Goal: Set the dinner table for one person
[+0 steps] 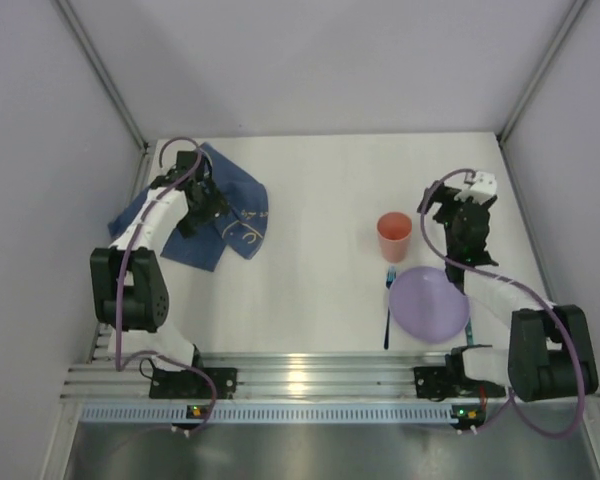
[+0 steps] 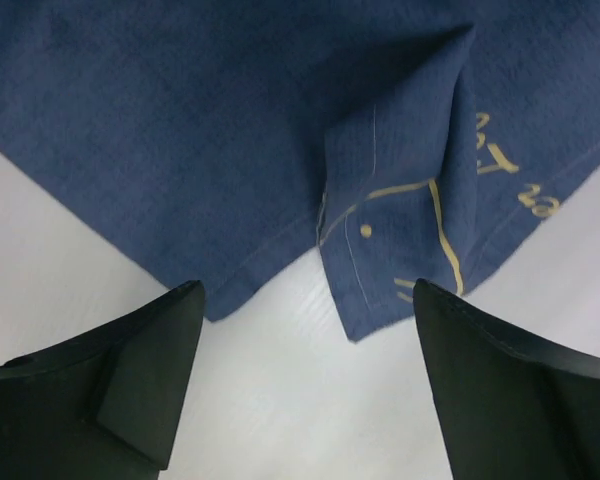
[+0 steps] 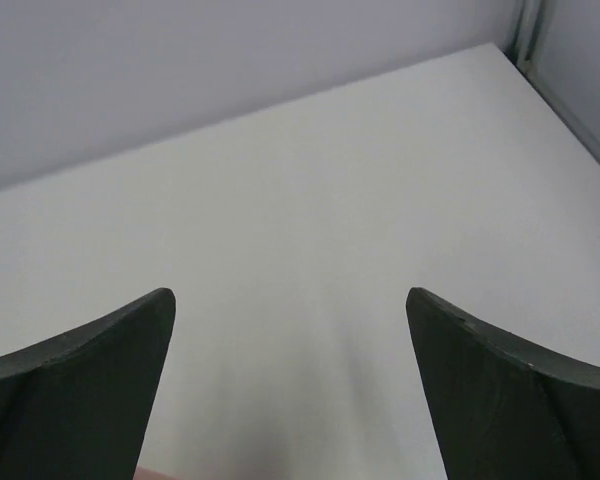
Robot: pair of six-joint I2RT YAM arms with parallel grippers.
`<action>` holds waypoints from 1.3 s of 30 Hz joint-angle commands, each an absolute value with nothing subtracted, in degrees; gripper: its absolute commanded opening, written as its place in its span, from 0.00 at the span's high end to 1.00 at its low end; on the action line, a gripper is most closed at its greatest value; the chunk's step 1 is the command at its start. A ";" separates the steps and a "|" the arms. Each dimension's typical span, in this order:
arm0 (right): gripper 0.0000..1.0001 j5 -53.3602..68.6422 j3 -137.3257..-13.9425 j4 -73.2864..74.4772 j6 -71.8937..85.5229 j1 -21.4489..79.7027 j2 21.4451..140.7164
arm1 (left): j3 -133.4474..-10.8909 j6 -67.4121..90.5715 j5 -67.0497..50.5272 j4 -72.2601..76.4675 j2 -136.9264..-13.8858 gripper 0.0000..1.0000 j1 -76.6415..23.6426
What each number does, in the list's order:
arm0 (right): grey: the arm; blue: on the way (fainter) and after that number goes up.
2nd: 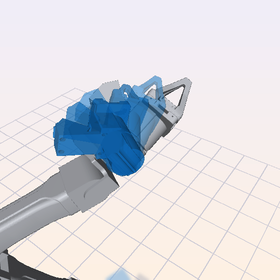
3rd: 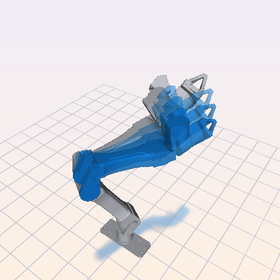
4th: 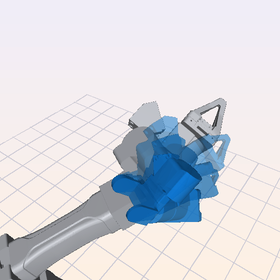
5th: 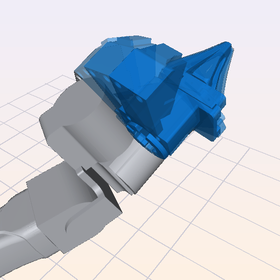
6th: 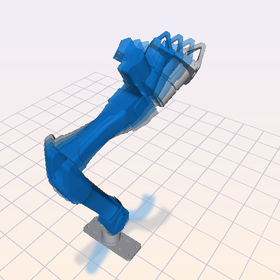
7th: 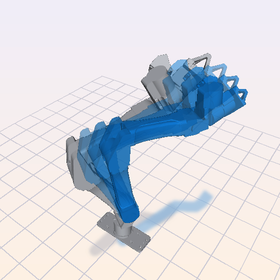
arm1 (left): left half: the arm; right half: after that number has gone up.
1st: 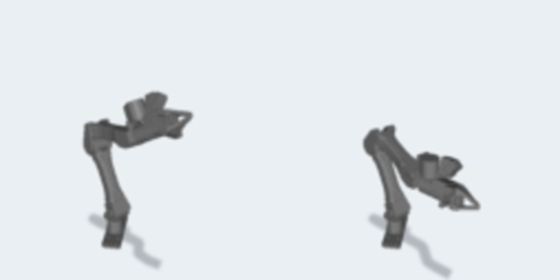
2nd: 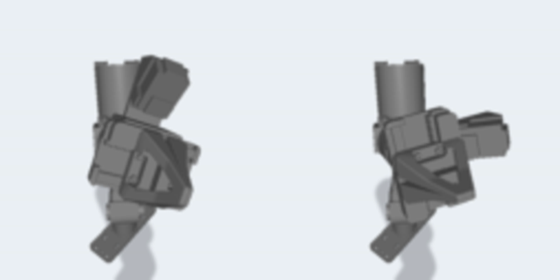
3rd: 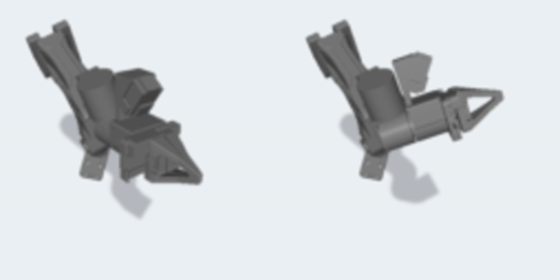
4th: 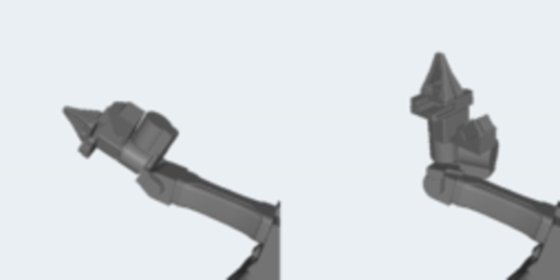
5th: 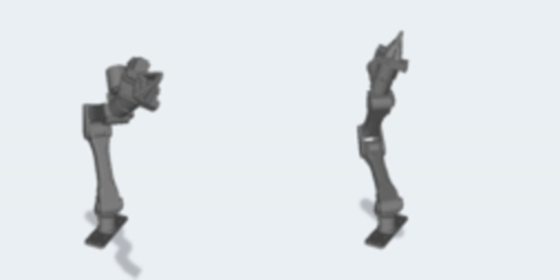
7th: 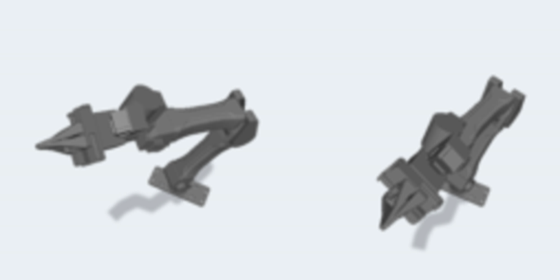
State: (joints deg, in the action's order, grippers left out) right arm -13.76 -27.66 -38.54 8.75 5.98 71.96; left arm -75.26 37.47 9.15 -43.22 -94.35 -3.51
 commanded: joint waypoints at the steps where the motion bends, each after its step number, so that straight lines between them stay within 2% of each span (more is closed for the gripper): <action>1: 0.00 -11.30 -41.52 -16.49 32.34 3.88 70.47 | -81.29 32.53 13.62 -40.61 -101.58 0.12 -3.43; 4: 0.00 1.30 -51.63 -8.91 32.69 3.69 75.48 | -86.21 29.54 13.62 -40.26 -107.39 0.13 -3.43; 5: 0.00 2.71 -53.51 -3.66 32.52 4.04 75.93 | -87.09 27.62 13.62 -39.30 -109.06 0.14 -3.43; 8: 0.00 2.64 -53.97 -0.79 31.12 5.71 73.14 | -87.98 24.98 13.98 -35.08 -111.61 0.16 -3.43; 10: 0.00 2.55 -51.17 -0.62 30.59 5.71 68.59 | -88.94 24.61 14.76 -34.89 -113.54 0.24 -3.43; 11: 0.00 2.46 -50.28 -0.18 30.32 5.71 66.99 | -90.25 24.44 14.68 -35.33 -115.29 0.30 -3.43; 12: 0.00 2.63 -49.58 1.83 29.45 5.71 65.41 | -90.70 24.43 14.50 -35.51 -115.83 0.50 -3.43; 15: 0.00 2.20 -48.25 7.44 28.48 6.33 60.13 | -90.62 25.84 12.92 -33.58 -115.84 0.93 -3.60; 17: 0.00 1.85 -47.73 9.13 28.30 6.42 56.79 | -90.00 26.97 13.70 -32.18 -114.97 1.00 -4.04; 26: 0.00 2.90 -51.24 16.95 28.47 7.21 51.42 | -91.14 28.46 13.27 -31.46 -112.07 1.00 -9.92; 31: 0.00 3.34 -51.85 18.72 29.35 7.47 48.26 | -97.11 36.19 15.55 -37.34 -112.93 1.00 -23.18; 32: 0.00 3.25 -52.03 19.07 29.27 7.56 48.17 | -99.64 39.69 14.86 -37.53 -114.42 0.99 -26.77; 34: 0.00 3.43 -52.47 19.16 29.62 7.82 48.42 | -104.47 41.83 9.44 -37.88 -116.44 0.86 -29.52; 35: 0.00 3.43 -52.73 19.25 29.79 8.17 48.69 | -106.42 43.75 8.10 -38.75 -118.46 0.76 -31.88; 36: 0.00 3.43 -53.60 19.60 30.14 8.52 49.30 | -108.52 44.03 6.52 -39.98 -119.43 0.49 -32.86; 38: 0.00 3.52 -54.92 20.12 30.41 10.27 51.32 | -114.07 44.47 7.02 -46.03 -120.50 0.23 -35.32; 39: 0.00 3.34 -56.41 20.74 30.50 11.07 52.20 | -114.69 44.47 8.68 -47.97 -119.89 0.02 -35.77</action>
State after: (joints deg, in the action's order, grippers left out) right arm 2.92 -51.59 19.66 29.43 8.45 50.17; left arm -110.37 40.27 9.10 -39.55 -119.66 -35.31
